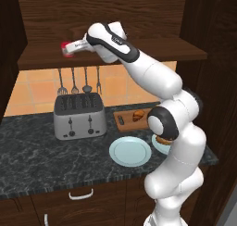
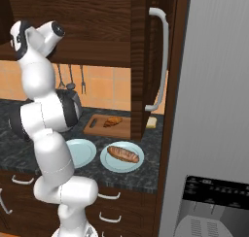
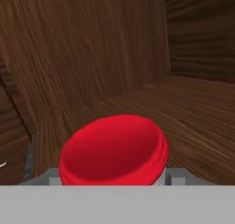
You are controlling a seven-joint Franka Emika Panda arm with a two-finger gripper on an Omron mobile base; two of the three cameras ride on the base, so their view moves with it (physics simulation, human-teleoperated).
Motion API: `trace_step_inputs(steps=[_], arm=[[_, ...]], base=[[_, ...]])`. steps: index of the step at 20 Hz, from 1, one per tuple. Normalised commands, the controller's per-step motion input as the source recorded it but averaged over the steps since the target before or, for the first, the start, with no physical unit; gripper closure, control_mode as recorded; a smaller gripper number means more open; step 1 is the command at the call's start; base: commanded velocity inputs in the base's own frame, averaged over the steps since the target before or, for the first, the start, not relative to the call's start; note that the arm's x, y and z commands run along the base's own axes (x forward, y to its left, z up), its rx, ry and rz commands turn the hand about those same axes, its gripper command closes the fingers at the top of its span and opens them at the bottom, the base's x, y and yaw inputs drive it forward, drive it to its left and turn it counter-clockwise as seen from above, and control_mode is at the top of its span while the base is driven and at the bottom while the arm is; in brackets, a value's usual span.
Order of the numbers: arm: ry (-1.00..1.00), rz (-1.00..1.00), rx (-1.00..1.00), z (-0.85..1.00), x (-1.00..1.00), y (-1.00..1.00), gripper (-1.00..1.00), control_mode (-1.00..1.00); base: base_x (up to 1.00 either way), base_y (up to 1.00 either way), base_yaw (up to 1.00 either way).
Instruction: From the different types of pastries on the counter, select a croissant and place it on the cutting board. Then retrieve a jar of jam from the cabinet and place it alongside the croissant on the cutting board.
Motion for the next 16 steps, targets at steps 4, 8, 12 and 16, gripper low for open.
trace_step_inputs(steps=[4, 8, 12, 16], arm=[[-0.12, 0.0, 0.0, 0.47, -0.28, 0.0, 1.0, -1.0], [-0.22, 0.0, -0.03, 0.27, -0.86, 0.09, 1.0, -1.0], [-0.19, 0.0, -0.03, -0.03, -0.92, 0.1, 1.0, -1.0], [-0.12, 0.0, 0.0, -0.63, -1.0, 0.05, 1.0, -1.0]], base=[[0.0, 0.0, 0.0], [0.0, 0.0, 0.0], [0.0, 0.0, 0.0], [0.0, 0.0, 0.0]])
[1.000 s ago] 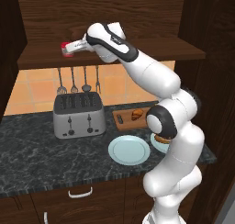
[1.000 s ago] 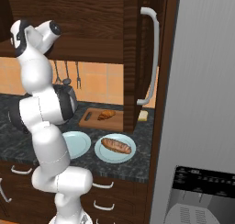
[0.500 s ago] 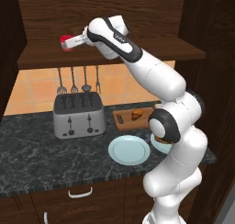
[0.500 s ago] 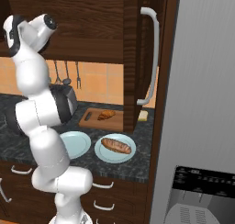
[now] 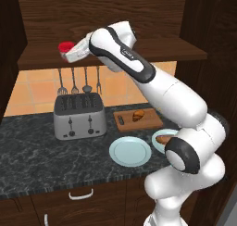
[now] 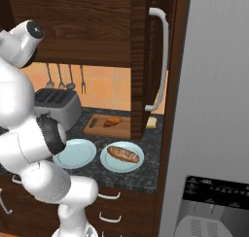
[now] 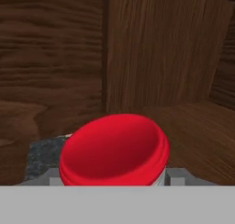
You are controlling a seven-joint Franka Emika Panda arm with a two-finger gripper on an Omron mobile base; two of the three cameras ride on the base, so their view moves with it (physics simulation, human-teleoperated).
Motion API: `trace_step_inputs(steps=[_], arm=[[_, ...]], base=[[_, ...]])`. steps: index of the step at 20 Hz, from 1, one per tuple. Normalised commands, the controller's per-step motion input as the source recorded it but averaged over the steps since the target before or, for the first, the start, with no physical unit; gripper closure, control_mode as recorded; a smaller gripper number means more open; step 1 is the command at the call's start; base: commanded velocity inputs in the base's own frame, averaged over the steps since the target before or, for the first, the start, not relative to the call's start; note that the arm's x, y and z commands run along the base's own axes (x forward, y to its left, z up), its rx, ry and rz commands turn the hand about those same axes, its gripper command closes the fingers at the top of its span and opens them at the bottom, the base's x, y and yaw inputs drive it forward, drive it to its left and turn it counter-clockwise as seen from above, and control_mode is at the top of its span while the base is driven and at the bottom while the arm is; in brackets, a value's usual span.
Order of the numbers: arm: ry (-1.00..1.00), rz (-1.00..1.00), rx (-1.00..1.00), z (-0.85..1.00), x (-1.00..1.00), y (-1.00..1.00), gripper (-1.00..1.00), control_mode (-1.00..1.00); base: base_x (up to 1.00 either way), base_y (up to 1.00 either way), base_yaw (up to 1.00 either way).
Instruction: From the different types of pastries on the counter, select a croissant and place it on the cutting board. Then retrieve a jar of jam from the cabinet and place it alongside the croissant on the cutting board.
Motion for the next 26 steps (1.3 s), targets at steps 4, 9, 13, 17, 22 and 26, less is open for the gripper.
trace_step_inputs(steps=[4, 9, 13, 17, 22, 26], arm=[[-0.03, 0.0, 0.0, -0.84, -1.0, 0.01, 1.0, -1.0], [-0.05, 0.0, 0.0, -0.62, -1.0, 0.0, 1.0, -1.0], [-0.04, 0.0, 0.0, -0.53, -1.0, 0.0, 1.0, -1.0], [-0.01, 0.0, 0.01, -0.52, -0.72, -0.33, 1.0, -1.0], [-0.05, 0.0, 0.03, -0.22, -0.01, -0.99, 1.0, -1.0], [-0.01, 0.0, 0.06, -0.29, -0.32, -0.97, 1.0, -1.0]], base=[[0.0, 0.0, 0.0], [0.0, 0.0, 0.0], [0.0, 0.0, 0.0], [0.0, 0.0, 0.0], [0.0, 0.0, 0.0], [0.0, 0.0, 0.0]])
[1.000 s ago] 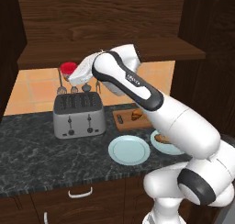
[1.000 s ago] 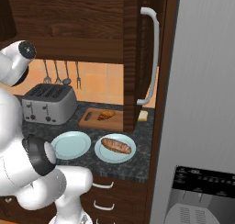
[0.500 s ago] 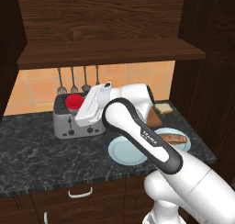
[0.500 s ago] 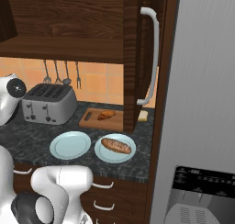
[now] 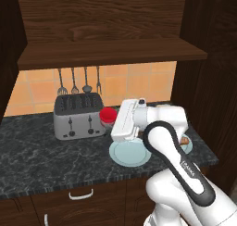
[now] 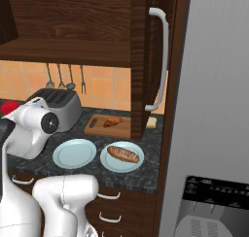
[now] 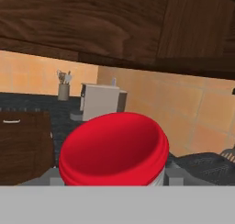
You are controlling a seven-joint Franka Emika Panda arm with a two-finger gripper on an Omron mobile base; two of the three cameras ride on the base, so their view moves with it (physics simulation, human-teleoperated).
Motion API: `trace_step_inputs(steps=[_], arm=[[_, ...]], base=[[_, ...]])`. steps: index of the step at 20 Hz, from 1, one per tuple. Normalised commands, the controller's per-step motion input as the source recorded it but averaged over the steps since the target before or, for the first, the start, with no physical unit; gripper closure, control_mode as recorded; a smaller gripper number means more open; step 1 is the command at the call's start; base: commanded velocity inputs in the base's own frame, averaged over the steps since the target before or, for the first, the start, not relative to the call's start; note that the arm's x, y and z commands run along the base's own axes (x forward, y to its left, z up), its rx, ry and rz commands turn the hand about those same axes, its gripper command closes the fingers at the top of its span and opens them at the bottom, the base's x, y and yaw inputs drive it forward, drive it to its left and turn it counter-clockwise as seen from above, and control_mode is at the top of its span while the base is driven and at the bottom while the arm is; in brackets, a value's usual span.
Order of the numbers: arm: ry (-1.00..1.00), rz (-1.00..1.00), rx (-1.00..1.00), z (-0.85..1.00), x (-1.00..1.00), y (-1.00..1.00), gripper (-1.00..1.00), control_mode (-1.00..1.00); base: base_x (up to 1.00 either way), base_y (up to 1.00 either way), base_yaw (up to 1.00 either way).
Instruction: From the different types of pastries on the counter, select a croissant and place it on the cutting board. Then retrieve a jar of jam from the cabinet and place it alongside the croissant on the cutting board.
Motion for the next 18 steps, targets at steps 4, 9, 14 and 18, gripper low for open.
trace_step_inputs(steps=[4, 9, 14, 18], arm=[[0.0, -0.01, 0.02, -0.25, -0.02, -0.94, 1.0, -1.0], [-0.07, -0.18, 0.0, -0.26, -0.04, -0.61, 1.0, -1.0], [-0.11, -0.33, 0.0, -0.41, -0.33, -0.38, 1.0, -1.0], [-0.12, -0.48, 0.0, -0.46, -0.28, -0.07, 1.0, -1.0]], base=[[0.0, 0.0, 0.0], [0.0, 0.0, 0.0], [0.0, 0.0, 0.0], [0.0, 0.0, 0.0]])
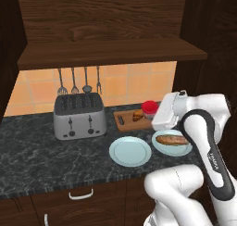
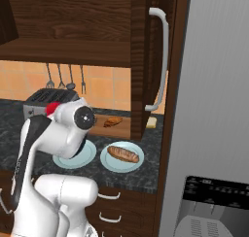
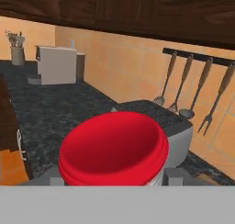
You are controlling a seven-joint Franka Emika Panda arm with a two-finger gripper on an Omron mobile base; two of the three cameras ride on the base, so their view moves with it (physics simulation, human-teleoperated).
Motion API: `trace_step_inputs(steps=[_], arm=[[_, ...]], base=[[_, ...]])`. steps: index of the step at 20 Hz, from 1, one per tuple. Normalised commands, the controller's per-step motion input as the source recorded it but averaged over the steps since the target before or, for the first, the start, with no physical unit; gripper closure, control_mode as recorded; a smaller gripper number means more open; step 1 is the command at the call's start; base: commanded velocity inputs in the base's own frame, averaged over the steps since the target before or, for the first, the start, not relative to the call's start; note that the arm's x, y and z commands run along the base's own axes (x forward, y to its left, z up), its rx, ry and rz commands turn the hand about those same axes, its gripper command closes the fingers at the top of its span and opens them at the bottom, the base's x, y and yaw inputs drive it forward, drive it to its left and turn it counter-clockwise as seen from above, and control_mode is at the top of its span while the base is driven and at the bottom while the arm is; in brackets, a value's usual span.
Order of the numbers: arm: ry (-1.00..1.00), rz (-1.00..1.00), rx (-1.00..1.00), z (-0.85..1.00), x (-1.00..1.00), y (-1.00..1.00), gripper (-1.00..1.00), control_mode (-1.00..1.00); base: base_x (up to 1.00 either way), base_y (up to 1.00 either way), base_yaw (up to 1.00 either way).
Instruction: From the different types of pastries on the counter, select a croissant and place it on the cutting board. Then retrieve a jar of jam from the cabinet and place it alongside the croissant on the cutting board.
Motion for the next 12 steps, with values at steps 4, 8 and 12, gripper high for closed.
trace_step_inputs(steps=[4, 8, 12], arm=[[-0.11, -0.49, 0.0, -0.53, -0.25, -0.03, 1.0, -1.0], [-0.07, -0.42, 0.0, -0.73, -0.06, -0.15, 1.0, -1.0], [-0.03, -0.09, 0.0, -0.12, 0.0, 0.0, 1.0, -1.0]], base=[[0.0, 0.0, 0.0], [0.0, 0.0, 0.0], [0.0, 0.0, 0.0]])
